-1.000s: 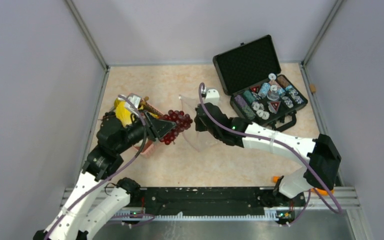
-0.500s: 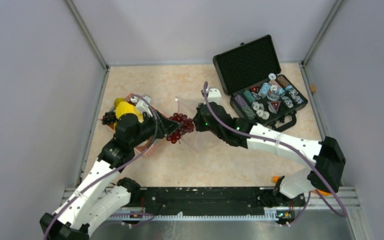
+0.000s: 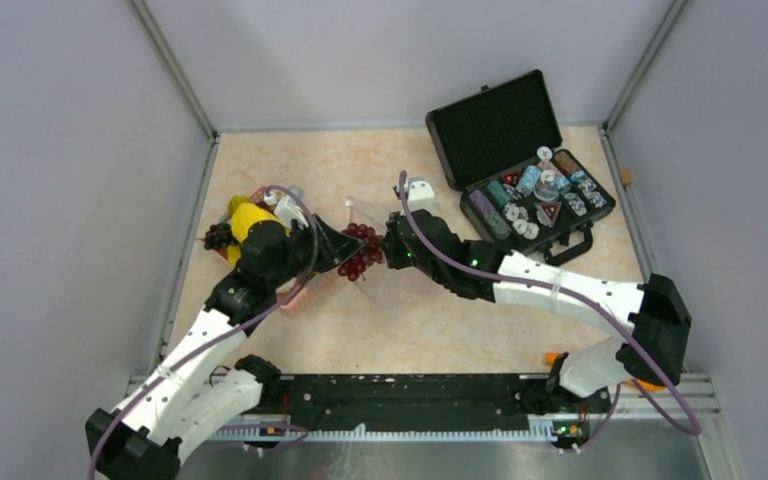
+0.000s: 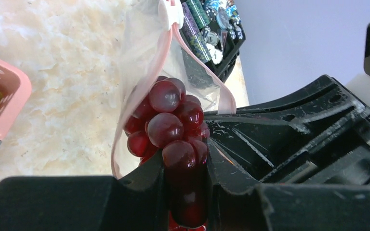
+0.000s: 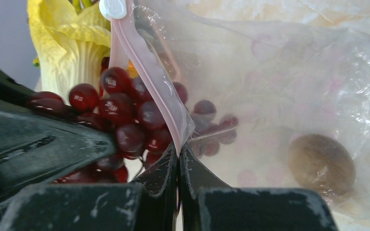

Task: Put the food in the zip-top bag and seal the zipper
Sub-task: Place the fake fruit in the zipper food storage bag.

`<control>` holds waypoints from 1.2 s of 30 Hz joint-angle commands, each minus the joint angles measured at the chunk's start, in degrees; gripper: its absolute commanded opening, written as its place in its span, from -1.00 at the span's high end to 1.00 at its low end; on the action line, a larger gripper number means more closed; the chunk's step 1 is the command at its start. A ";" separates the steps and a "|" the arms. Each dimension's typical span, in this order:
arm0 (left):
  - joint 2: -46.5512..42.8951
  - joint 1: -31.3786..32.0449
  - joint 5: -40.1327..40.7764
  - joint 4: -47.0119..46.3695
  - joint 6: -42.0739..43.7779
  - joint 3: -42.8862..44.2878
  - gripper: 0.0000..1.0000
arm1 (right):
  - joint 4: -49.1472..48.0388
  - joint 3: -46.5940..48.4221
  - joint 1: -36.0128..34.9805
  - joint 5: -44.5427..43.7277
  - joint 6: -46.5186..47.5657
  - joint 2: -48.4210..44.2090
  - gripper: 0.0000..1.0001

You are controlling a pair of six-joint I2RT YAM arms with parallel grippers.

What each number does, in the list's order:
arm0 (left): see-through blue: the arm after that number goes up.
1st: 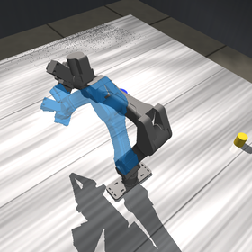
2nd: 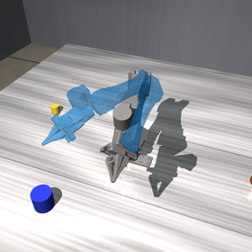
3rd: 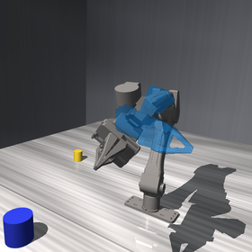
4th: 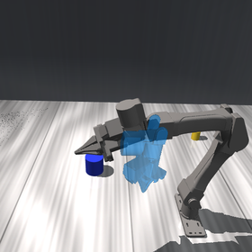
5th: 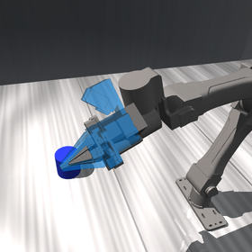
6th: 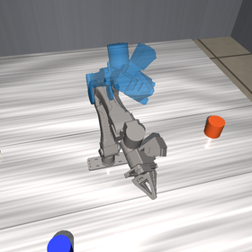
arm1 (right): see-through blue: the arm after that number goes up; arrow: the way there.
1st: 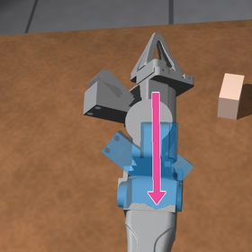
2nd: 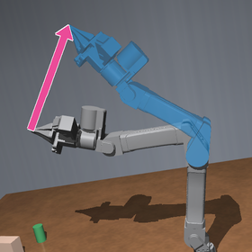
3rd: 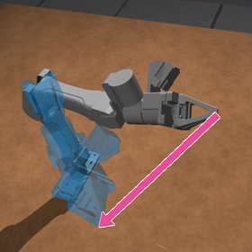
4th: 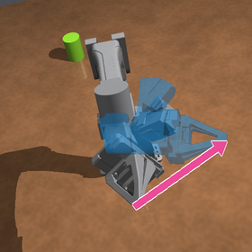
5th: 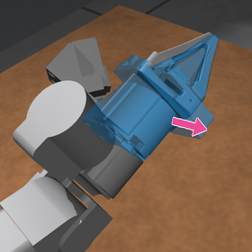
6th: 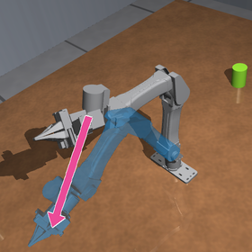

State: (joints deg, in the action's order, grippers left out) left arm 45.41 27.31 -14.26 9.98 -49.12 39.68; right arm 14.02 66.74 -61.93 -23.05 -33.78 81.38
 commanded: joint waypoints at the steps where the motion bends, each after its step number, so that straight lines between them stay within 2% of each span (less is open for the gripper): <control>1: 2.37 -0.05 -4.32 -8.68 -3.44 -0.01 1.00 | -5.86 -0.62 -0.68 0.99 0.76 0.33 1.00; 7: 4.42 0.07 -4.86 -9.47 -3.83 -0.52 0.92 | -4.47 0.17 -0.89 -0.54 0.21 0.83 1.00; 9: 4.19 0.09 -2.29 -8.02 -3.26 -0.84 0.82 | -4.87 -0.02 -0.89 -0.02 0.25 -0.13 1.00; 15: 3.64 0.07 5.74 -1.50 -0.06 0.49 0.81 | -6.49 -2.08 -1.16 -1.67 0.22 -3.70 1.00; 18: 4.40 0.04 6.63 -1.54 0.36 1.03 0.74 | -5.71 -1.45 -1.30 -1.66 0.28 -3.71 1.00; 25: 10.68 0.92 2.63 -5.71 -0.77 3.85 0.74 | 4.10 6.16 -5.38 -12.68 -1.57 1.29 1.00; 31: 10.18 1.46 3.60 -5.25 0.54 3.63 0.40 | 7.06 7.06 -6.95 -21.36 -4.33 1.25 1.00; 33: 9.92 1.45 2.36 -6.57 0.72 2.98 0.22 | 7.59 7.33 -7.00 -22.80 -4.44 0.97 1.00; 35: 10.03 1.46 -0.24 -9.14 1.19 2.38 -0.09 | 8.53 7.96 -7.10 -23.81 -4.52 1.10 1.00; 36: 10.46 1.44 -2.01 -10.50 1.47 2.31 -0.17 | 9.02 8.34 -7.13 -24.38 -4.54 1.26 1.00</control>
State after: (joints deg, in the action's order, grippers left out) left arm 56.73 28.62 -11.77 7.68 -49.01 40.73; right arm 21.10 71.07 -68.31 -41.76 -37.23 83.13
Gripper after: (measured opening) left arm 0.513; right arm 0.004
